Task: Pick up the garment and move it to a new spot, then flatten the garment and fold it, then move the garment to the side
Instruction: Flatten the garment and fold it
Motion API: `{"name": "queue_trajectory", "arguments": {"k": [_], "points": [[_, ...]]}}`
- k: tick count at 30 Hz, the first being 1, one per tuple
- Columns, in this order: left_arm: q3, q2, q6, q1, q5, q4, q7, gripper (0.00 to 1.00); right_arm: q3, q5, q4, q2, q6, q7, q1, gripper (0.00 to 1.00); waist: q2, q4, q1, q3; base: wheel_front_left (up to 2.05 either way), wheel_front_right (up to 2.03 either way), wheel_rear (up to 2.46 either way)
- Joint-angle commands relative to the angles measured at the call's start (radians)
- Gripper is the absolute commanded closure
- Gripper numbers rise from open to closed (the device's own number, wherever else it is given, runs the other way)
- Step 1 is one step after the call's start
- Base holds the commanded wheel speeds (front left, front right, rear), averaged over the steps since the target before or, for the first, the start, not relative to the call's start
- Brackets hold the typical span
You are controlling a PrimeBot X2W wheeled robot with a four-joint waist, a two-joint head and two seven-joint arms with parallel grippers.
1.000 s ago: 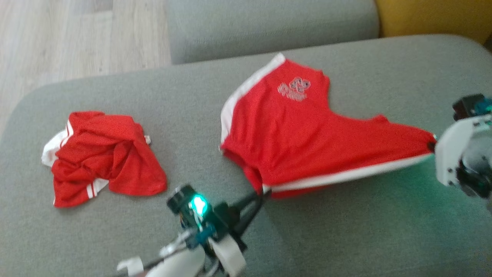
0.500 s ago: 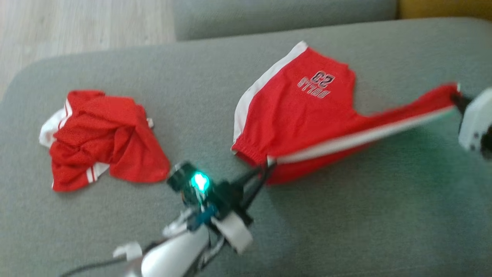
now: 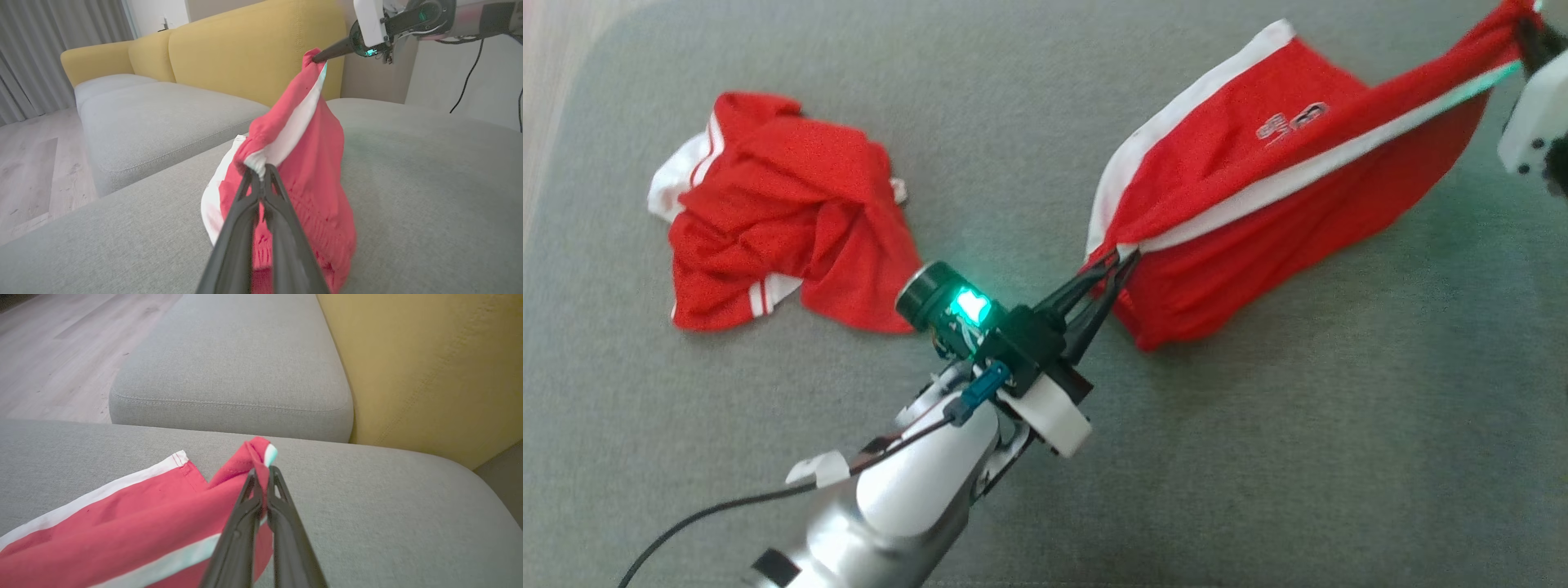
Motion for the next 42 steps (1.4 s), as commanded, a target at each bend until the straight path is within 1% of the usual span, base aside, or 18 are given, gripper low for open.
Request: {"name": "queue_trajectory", "arguments": {"k": [1,9,13,14,18,26,27,28,29,32,33,34,35,42], "points": [[0.031,-0.003,0.009,-0.052,-0.009,-0.011,-0.015,1.0,0.005,-0.024,-0.005,0.006,0.007,-0.028,-0.053,1.0,0.0,0.038,-0.0001,0.047,0.0,0.0,0.0],[0.014,-0.023,0.019,-0.116,-0.019,0.036,-0.04,1.0,0.007,-0.099,0.115,0.038,0.007,-0.12,-0.152,1.0,0.0,0.091,-0.0001,0.116,0.0,0.0,0.0],[-0.004,-0.027,0.024,-0.14,-0.03,0.051,-0.047,1.0,-0.003,-0.134,0.186,0.054,0.007,-0.157,-0.195,1.0,0.0,0.113,-0.0001,0.134,0.0,0.0,0.0],[-0.004,-0.027,0.024,-0.14,-0.03,0.051,-0.047,1.0,-0.003,-0.134,0.186,0.054,0.007,-0.157,-0.195,1.0,0.0,0.113,-0.0001,0.134,0.0,0.0,0.0],[-0.034,-0.028,0.029,-0.162,-0.051,0.053,-0.051,1.0,-0.012,-0.159,0.249,0.064,0.007,-0.192,-0.233,1.0,0.0,0.131,-0.0001,0.148,0.0,0.0,0.0],[-0.102,-0.028,0.058,-0.201,-0.104,0.051,-0.055,1.0,-0.022,-0.197,0.346,0.072,0.007,-0.236,-0.287,1.0,0.0,0.157,-0.0001,0.176,0.0,0.0,0.0],[-0.108,-0.028,0.062,-0.205,-0.11,0.052,-0.055,1.0,-0.021,-0.203,0.355,0.072,0.007,-0.241,-0.293,0.7,0.0,0.159,-0.0001,0.18,0.0,0.0,0.0],[-0.115,-0.028,0.065,-0.209,-0.116,0.053,-0.055,1.0,-0.022,-0.208,0.364,0.071,0.007,-0.247,-0.298,0.15,0.0,0.161,-0.0001,0.183,0.0,0.0,0.0],[-0.12,-0.028,0.068,-0.212,-0.123,0.056,-0.055,1.0,-0.025,-0.211,0.373,0.069,0.007,-0.252,-0.304,0.0,0.0,0.163,-0.0001,0.187,0.0,0.0,0.0],[-0.136,-0.028,0.076,-0.224,-0.14,0.064,-0.056,1.0,-0.034,-0.221,0.402,0.065,0.007,-0.265,-0.319,0.0,0.0,0.166,-0.0001,0.195,0.0,0.0,0.0],[-0.14,-0.028,0.079,-0.228,-0.146,0.068,-0.056,0.83,-0.036,-0.224,0.41,0.065,0.007,-0.269,-0.323,0.0,0.0,0.167,-0.0001,0.196,0.0,0.0,0.0],[-0.142,-0.028,0.085,-0.231,-0.151,0.071,-0.056,0.56,-0.038,-0.227,0.417,0.065,0.007,-0.272,-0.326,0.0,0.0,0.167,-0.0001,0.197,0.0,0.0,0.0],[-0.143,-0.028,0.091,-0.234,-0.156,0.073,-0.056,0.0,-0.04,-0.23,0.423,0.066,0.007,-0.276,-0.329,0.0,0.0,0.167,-0.0001,0.197,0.0,0.0,0.0],[-0.139,-0.028,0.12,-0.231,-0.159,0.094,-0.056,0.0,-0.061,-0.213,0.45,0.076,0.007,-0.324,-0.327,0.0,0.0,0.149,-0.0001,0.151,0.0,0.0,0.0]]}}
